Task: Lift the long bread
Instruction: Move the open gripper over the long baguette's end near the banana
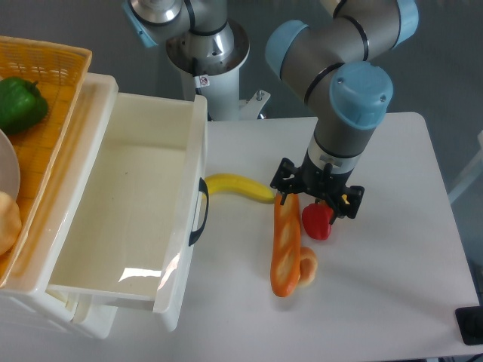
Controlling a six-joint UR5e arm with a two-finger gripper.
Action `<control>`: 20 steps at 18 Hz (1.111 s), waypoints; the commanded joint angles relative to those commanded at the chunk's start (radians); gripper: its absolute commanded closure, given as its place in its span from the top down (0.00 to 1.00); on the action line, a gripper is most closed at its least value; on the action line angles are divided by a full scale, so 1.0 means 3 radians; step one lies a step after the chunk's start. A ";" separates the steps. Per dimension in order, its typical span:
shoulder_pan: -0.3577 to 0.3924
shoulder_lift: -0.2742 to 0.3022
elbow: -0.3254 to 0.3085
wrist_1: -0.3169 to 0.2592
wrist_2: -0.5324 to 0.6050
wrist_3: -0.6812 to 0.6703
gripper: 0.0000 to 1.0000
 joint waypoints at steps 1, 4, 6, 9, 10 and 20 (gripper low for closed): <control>0.0010 0.0000 0.0005 0.0005 0.0000 0.0005 1.00; 0.0056 -0.0005 0.0000 0.0010 -0.0025 0.0118 1.00; 0.0051 -0.0026 -0.0020 0.0015 -0.0031 0.0097 1.00; 0.0051 -0.0072 -0.0046 0.0148 -0.0041 0.0113 1.00; 0.0046 -0.0077 -0.0102 0.0204 -0.0041 0.0113 1.00; 0.0062 -0.0256 -0.0230 0.0414 -0.0041 0.0102 1.00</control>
